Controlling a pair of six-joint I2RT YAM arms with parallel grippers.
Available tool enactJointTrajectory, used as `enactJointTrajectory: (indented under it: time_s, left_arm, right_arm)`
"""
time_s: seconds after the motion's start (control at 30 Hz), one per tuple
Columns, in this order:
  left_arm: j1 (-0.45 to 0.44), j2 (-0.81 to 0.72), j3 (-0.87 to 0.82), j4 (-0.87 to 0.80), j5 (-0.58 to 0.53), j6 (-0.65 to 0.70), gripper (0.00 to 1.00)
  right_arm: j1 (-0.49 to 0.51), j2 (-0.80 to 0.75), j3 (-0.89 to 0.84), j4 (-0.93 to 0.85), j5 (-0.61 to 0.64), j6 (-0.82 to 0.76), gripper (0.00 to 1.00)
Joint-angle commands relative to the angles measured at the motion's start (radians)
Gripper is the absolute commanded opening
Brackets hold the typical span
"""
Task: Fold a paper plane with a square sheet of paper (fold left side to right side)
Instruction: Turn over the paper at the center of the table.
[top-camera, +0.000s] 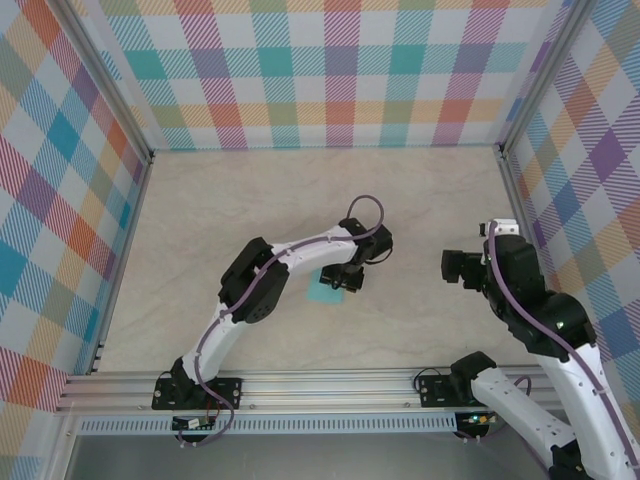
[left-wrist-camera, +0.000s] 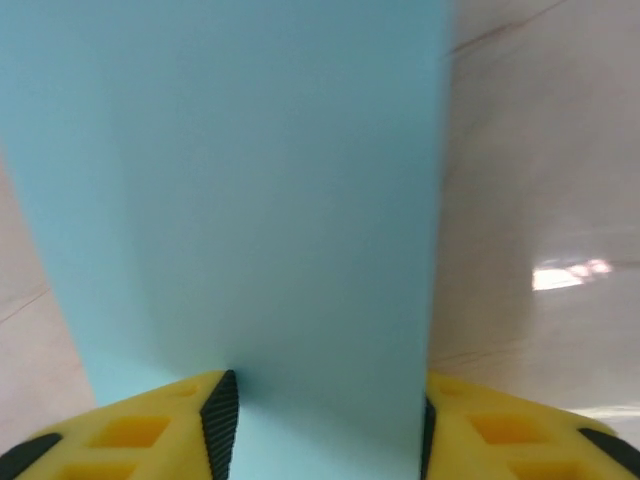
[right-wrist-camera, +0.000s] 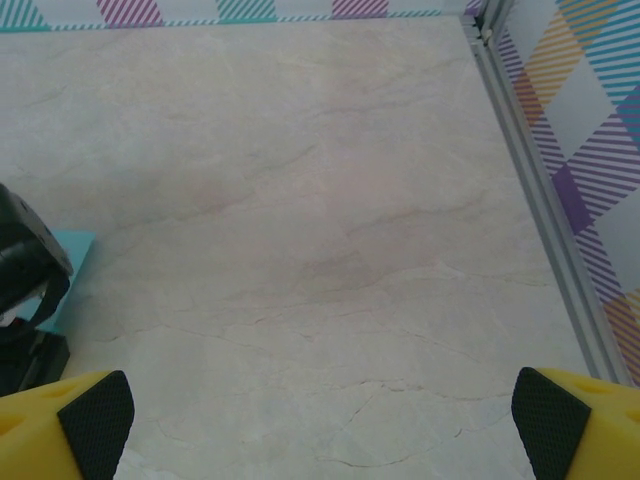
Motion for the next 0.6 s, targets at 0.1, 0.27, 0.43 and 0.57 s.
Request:
enactJointTrajectory:
  time_s: [0.1,0.27,0.43,0.57]
  left_arm:
    - [0.037,-0.24,-0.166,0.374,0.245,0.016,0.61]
    - [0.121,-0.442,-0.383,0.548,0.346,-0.012,0.67]
    - [0.235,-0.605,-0.644,0.738,0.415,-0.046,0.69]
    - [0.324,-0.68,-0.853,1.009,0.517,-0.097,0.71]
  right_arm:
    - [-0.035,0.065,-0.088,0.111,-0.227,0.02,1.0]
    - [-0.108,0.121,-0.209,0.316,-0.562,0.084,1.0]
    - [-0.147,0.308,-0.327,0.656,-0.897,0.179,1.0]
    - [-0.144,0.528,-0.323,0.849,-1.033,0.242,0.95]
